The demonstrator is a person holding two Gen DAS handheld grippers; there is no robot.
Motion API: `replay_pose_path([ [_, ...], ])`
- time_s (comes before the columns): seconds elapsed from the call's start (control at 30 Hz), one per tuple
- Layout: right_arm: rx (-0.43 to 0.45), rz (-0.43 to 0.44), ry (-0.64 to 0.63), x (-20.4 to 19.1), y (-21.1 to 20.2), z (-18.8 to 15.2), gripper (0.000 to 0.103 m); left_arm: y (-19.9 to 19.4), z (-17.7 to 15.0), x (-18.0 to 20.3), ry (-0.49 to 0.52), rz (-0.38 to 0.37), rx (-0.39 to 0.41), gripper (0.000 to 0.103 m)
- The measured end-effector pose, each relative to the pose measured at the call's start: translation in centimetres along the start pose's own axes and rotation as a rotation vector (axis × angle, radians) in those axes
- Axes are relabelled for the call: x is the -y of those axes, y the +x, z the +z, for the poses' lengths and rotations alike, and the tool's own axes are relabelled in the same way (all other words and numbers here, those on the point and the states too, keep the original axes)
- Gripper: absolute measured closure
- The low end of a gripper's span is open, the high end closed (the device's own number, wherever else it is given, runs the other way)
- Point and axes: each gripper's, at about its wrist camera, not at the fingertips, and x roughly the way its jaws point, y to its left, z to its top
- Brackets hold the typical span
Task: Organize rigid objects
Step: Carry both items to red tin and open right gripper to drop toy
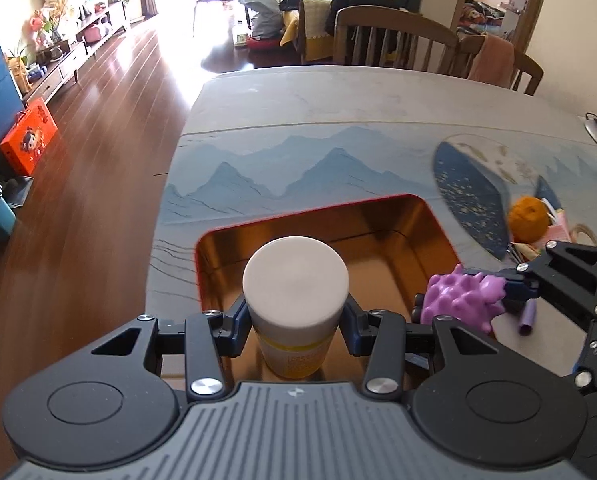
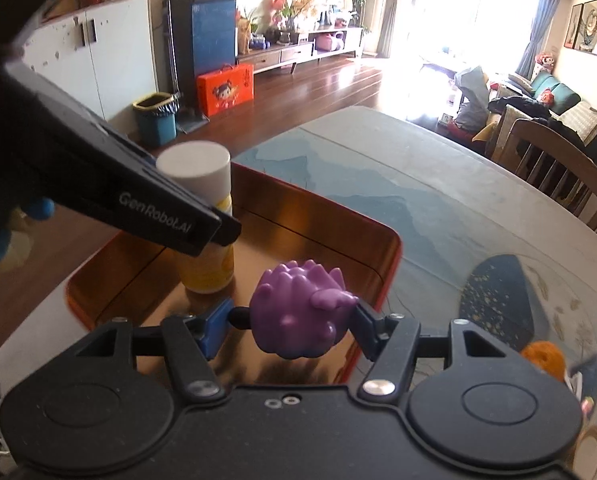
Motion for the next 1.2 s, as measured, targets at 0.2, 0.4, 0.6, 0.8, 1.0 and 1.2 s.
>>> replay_pose_path([
  [0.2,-0.026,-0.012,-0.026,-0.3,2.4,1.3,0.042,1.1,1.0,-0.6,0.005,0.015,0.011,0.059],
  [0.4,-0.054,-0.029,-0.050,-0.3,4.2,2.1,0.041,1.6,1.7,-1.1,0.009,0.025,0.021,0.059],
  [0.6,-0.076,-0.041,-0.058,0.0,5.0,2.0,0.041,1.8,1.8,-1.3,0.006,0.017,0.032,0.059],
  [0.8,-0.080,-0.062,-0.091,-0.5,5.2,2.1,0.041,2.2,1.8,-1.3,0.008,0.038,0.027,0.059],
  [1.0,-0.060,-0.052,-0.084,-0.2,4.2,2.0,0.038,2.0,1.6,-1.2,-0.006,0.044,0.023,0.058],
  [1.2,-0.049,-0.035,-0.045,0.3,2.8,1.8,0.035,1.3,1.3,-0.9,-0.009,0.051,0.028,0.058],
])
